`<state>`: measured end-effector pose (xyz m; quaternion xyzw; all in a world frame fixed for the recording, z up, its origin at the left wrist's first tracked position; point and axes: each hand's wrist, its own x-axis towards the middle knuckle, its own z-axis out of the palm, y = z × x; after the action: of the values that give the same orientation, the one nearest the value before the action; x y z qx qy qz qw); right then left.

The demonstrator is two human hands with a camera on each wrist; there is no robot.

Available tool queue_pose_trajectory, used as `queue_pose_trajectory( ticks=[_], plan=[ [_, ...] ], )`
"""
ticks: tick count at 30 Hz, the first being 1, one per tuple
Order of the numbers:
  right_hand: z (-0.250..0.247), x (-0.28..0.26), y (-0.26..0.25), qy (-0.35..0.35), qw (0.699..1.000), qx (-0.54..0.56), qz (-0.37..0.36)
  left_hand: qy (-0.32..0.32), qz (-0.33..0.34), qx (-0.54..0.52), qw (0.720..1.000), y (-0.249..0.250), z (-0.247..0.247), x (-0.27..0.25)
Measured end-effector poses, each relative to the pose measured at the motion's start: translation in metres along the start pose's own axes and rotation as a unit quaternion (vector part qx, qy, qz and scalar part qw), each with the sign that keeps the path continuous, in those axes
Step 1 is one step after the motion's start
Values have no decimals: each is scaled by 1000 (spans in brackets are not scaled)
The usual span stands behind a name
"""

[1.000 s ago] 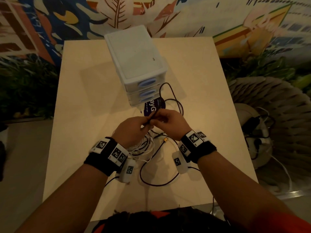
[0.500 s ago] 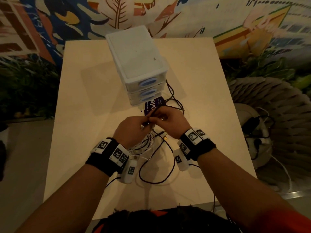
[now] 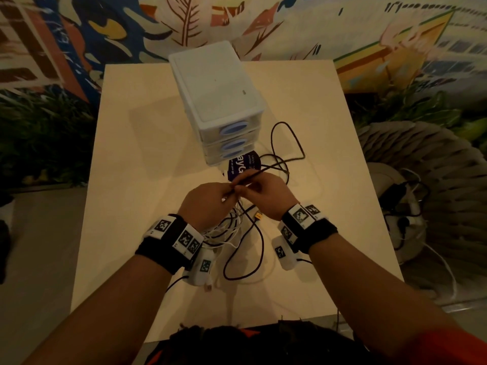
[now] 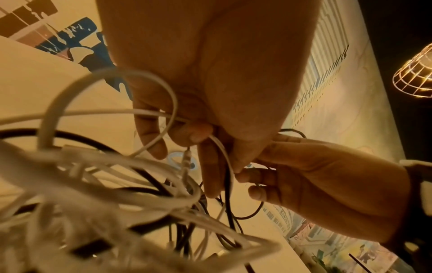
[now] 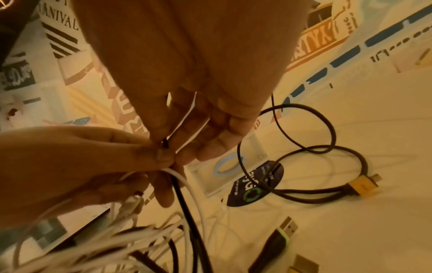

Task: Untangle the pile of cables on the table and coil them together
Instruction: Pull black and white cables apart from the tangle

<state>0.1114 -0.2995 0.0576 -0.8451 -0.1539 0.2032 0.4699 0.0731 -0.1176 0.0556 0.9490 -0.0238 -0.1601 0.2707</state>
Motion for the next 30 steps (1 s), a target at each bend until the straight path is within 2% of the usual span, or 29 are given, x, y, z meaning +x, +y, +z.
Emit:
queue_pose_trajectory(
  ticks=[2,4,8,10,14,16,19,23,24,26,30],
  plan=[
    [0,3,0,22,1000,19,-7,13,-1,-14,1000,0,0,-2],
    [-4,5,-3,54,995,85,-12,1,-10,-9,1000,-1,1,-2],
    [-15,9,-12,120,964,234,-33,-18,-15,-20,1000,-4,4,-1],
    [-17,9,-12,119,964,238,-29,-15,-11,-28,999,-5,4,1],
    [-9,2,2,15,998,32,43,8,1,-61,998,-5,3,2],
    [-3,-6,9,-15,996,-11,83,33,-4,-87,996,-7,3,2],
    [3,-18,19,-5,992,-50,115,64,-24,-107,992,-11,3,3],
    [15,-31,26,-153,971,-142,117,64,-33,-142,987,-16,0,8],
    [18,-32,27,-166,968,-156,102,62,-33,-142,987,-16,0,9],
    [19,-33,32,-159,975,-122,98,67,-34,-138,988,-17,0,11],
    [-5,-41,42,-71,974,95,192,96,-48,-154,982,-20,-2,9]
  ],
)
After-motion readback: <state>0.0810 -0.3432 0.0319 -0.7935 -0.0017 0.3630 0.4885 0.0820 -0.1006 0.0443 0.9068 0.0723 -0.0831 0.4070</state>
